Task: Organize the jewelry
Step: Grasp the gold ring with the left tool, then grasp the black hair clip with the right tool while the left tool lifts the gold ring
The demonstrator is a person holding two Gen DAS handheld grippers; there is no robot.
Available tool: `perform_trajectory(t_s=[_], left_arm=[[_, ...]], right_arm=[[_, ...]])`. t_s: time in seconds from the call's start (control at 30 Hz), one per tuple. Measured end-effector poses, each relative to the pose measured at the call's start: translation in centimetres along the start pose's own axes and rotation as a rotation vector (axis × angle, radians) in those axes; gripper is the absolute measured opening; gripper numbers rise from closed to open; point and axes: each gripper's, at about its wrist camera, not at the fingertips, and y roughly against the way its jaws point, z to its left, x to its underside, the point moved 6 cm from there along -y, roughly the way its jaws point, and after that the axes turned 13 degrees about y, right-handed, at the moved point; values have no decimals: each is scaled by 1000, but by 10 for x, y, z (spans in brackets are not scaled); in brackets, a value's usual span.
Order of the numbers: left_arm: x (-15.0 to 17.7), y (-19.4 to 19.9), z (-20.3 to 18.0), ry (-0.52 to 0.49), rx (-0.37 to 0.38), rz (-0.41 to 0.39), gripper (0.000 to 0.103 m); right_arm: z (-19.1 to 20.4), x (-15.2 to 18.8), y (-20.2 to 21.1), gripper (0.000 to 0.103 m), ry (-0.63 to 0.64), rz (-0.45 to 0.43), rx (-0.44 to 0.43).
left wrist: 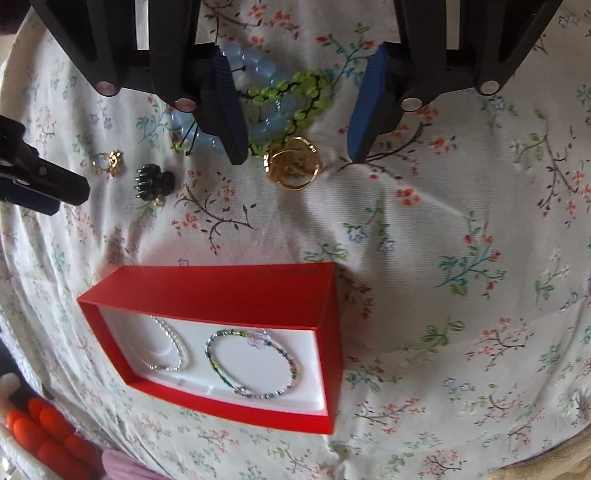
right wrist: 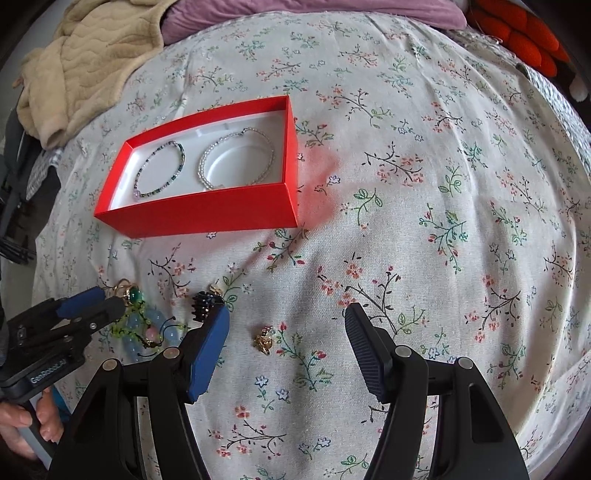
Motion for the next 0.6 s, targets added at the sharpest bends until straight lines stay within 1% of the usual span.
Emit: perform_trajectory(t_s=[0.17, 0.23, 0.33, 0.5, 0.6], left_arm=[[-5, -11, -3, -7, -54, -18, 40], [-7, -14, -2, -1, -62, -25, 39], [-11, -16, -2, 4, -63, -40, 29], [-11, -8, 2, 9, -39, -56, 29], [-9, 1, 12, 1, -41, -71, 29]], right_arm=[[1, 2, -1, 68, 13, 5, 8], [2, 3, -2, 68, 16, 9, 10], [3, 3, -3, 68, 16, 12, 5], [11, 1, -8, 68, 21, 17, -1], [19, -2, -10, 68, 33, 16, -9]])
